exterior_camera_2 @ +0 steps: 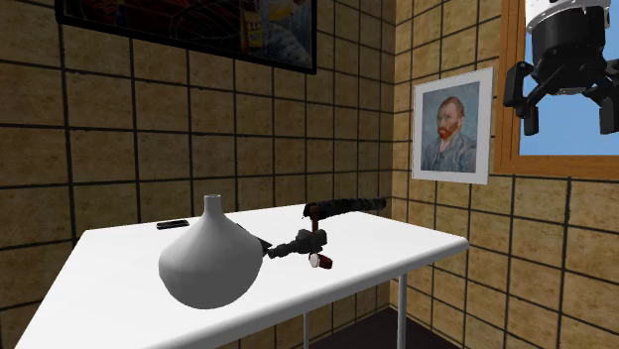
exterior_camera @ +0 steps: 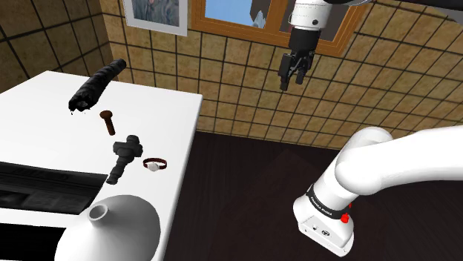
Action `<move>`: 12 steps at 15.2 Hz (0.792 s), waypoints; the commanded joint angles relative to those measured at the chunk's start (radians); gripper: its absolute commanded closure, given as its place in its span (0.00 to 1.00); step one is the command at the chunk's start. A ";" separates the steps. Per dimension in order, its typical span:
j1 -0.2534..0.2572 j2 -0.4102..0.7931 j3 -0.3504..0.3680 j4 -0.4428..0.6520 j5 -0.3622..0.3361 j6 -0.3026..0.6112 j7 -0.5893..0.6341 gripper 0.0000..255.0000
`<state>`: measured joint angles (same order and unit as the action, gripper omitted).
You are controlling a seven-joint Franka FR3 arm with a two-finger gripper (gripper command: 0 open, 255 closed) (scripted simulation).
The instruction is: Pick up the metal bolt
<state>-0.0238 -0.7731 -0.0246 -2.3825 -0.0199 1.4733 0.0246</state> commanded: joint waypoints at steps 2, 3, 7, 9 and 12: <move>0.006 0.003 0.023 -0.013 0.016 0.022 0.030 0.00; 0.011 0.007 0.045 -0.025 0.031 0.045 0.059 0.00; 0.033 0.043 0.138 -0.056 0.088 0.140 0.176 0.00; 0.043 0.071 0.185 -0.063 0.112 0.190 0.234 0.00; 0.054 0.128 0.256 -0.062 0.140 0.266 0.321 0.00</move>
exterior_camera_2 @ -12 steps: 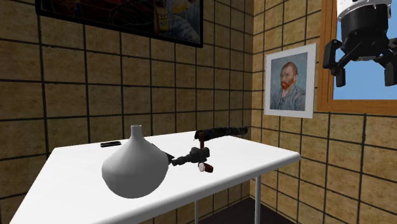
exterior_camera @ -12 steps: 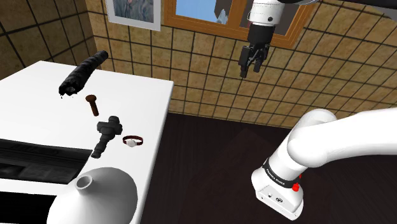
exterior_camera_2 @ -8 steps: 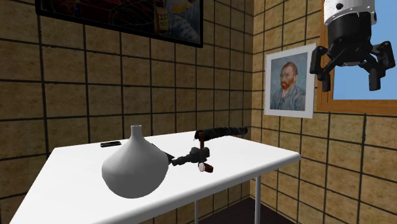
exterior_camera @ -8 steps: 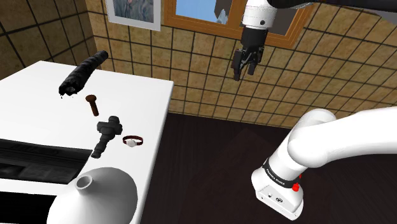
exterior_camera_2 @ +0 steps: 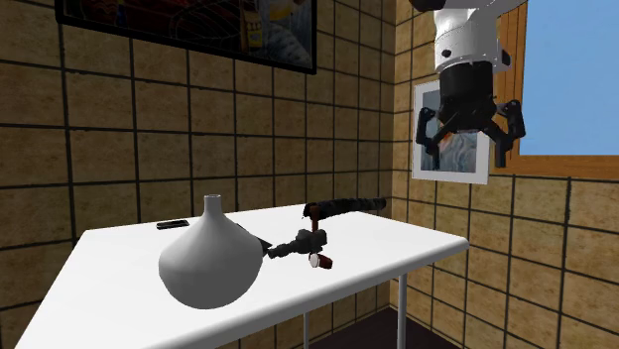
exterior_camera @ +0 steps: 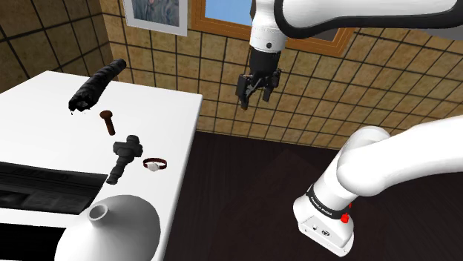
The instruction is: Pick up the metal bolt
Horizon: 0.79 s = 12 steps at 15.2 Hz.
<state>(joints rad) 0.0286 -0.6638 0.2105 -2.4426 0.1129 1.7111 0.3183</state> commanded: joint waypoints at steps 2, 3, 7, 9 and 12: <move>0.006 0.064 0.068 0.007 0.019 0.080 0.086 0.00; 0.007 0.089 0.091 0.014 0.023 0.105 0.116 0.00; 0.003 0.204 0.186 0.056 0.018 0.202 0.240 0.00; -0.003 0.270 0.232 0.087 0.002 0.247 0.307 0.00; -0.016 0.379 0.300 0.144 -0.044 0.306 0.416 0.00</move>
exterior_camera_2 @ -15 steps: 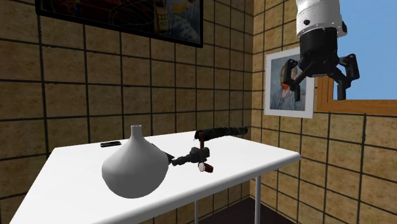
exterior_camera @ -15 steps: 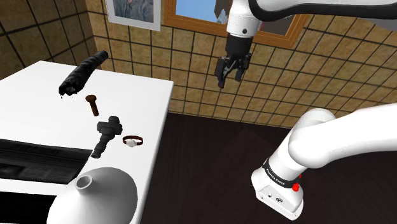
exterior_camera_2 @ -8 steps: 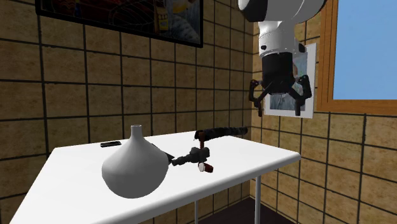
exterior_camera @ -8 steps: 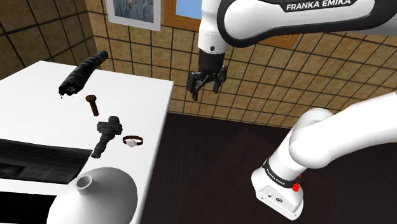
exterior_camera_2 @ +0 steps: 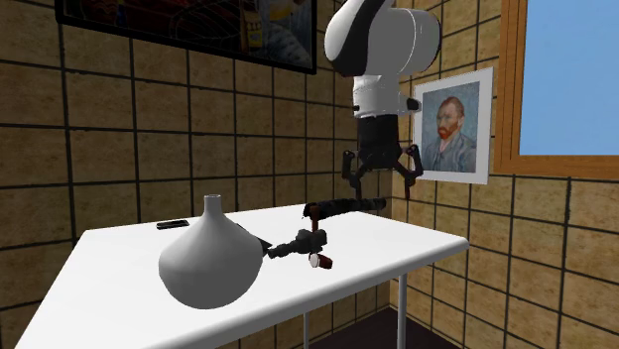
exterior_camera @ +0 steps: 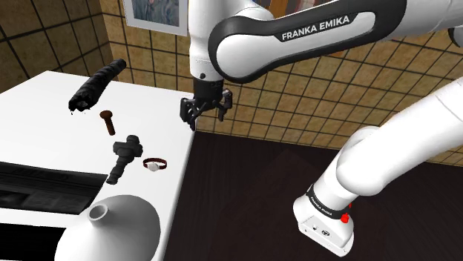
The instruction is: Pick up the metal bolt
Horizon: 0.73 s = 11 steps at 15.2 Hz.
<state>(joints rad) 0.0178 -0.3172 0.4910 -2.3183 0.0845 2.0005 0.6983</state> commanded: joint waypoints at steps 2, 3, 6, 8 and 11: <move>-0.013 0.112 0.062 0.065 -0.063 0.049 0.116 0.00; -0.016 0.154 0.081 0.091 -0.092 0.062 0.158 0.00; -0.017 0.289 0.130 0.177 -0.197 0.089 0.291 0.00; -0.004 0.384 0.147 0.244 -0.278 0.094 0.381 0.00; 0.044 0.527 0.144 0.357 -0.397 0.082 0.504 0.00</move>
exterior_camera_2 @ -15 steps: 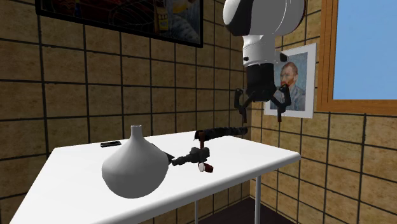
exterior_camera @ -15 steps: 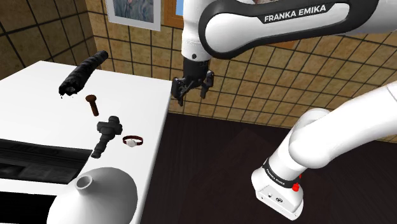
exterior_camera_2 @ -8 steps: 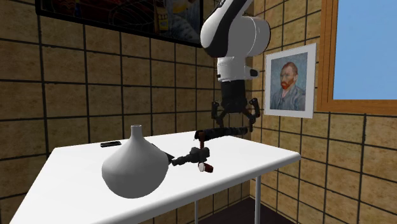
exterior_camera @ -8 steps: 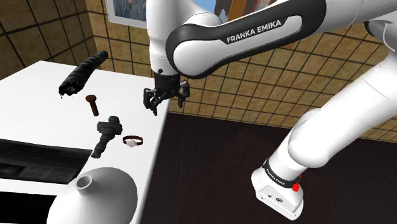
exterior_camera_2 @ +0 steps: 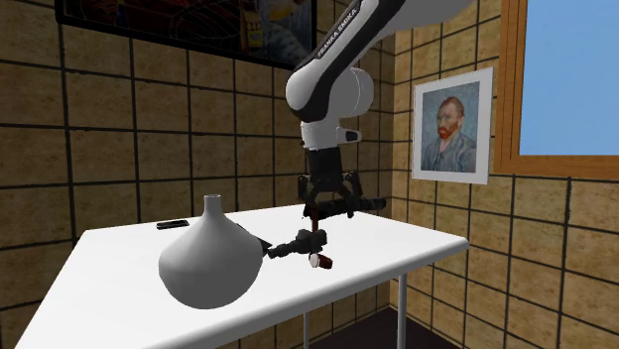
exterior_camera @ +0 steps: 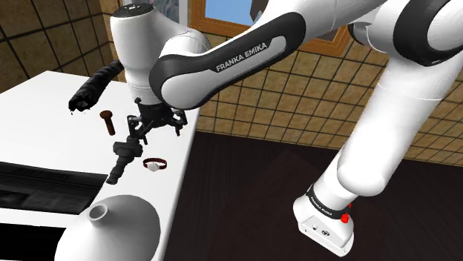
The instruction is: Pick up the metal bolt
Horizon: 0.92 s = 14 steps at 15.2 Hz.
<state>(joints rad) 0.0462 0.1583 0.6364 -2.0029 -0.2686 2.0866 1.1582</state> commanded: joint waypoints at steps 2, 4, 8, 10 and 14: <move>0.059 0.144 -0.016 0.126 -0.115 -0.022 0.113 0.00; 0.109 0.234 -0.037 0.218 -0.176 -0.045 0.169 0.00; 0.215 0.409 -0.088 0.427 -0.269 -0.104 0.247 0.00; 0.221 0.421 -0.094 0.431 -0.275 -0.097 0.253 0.00; 0.226 0.446 -0.105 0.415 -0.293 -0.060 0.269 0.00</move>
<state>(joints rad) 0.2713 0.5976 0.5347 -1.5866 -0.5569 2.0187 1.4245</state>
